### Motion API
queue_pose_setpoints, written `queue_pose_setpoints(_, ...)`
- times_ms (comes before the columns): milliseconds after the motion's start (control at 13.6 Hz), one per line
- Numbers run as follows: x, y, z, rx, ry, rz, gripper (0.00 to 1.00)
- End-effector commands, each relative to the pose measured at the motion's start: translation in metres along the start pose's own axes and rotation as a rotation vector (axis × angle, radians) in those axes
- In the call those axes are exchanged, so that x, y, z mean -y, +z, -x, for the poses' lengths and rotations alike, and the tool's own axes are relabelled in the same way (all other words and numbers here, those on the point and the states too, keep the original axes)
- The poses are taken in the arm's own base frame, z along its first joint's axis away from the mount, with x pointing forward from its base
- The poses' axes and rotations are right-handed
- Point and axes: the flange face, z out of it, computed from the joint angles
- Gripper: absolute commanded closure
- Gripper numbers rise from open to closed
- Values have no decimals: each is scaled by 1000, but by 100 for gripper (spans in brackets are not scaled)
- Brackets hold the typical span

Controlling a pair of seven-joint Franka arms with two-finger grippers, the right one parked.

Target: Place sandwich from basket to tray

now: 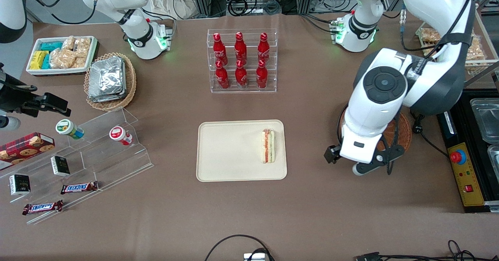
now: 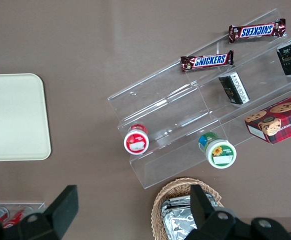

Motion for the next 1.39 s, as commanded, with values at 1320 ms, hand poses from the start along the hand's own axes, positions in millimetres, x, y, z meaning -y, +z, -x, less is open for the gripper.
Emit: queue_pose_setpoints(1320, 256, -118, 5, 143, 465, 47, 0)
